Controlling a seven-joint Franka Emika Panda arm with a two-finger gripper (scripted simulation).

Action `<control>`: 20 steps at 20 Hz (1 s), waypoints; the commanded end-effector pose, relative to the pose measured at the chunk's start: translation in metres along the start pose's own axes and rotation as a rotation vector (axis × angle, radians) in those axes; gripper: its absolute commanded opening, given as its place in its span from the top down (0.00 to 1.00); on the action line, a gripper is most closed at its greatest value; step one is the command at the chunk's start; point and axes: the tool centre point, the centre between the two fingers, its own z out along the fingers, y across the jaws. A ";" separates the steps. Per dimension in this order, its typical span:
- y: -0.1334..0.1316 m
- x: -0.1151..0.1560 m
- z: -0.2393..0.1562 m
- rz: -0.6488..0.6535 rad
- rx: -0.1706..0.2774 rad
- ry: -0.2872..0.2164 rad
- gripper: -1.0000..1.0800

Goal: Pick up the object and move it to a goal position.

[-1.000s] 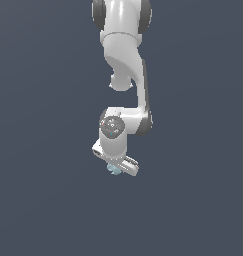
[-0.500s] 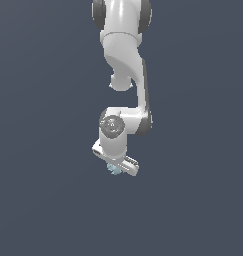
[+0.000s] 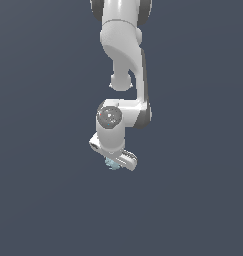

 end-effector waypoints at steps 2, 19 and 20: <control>0.009 -0.005 -0.019 0.000 0.001 0.001 1.00; 0.080 -0.044 -0.169 0.001 0.002 0.000 1.00; 0.085 -0.047 -0.179 0.001 0.002 0.000 1.00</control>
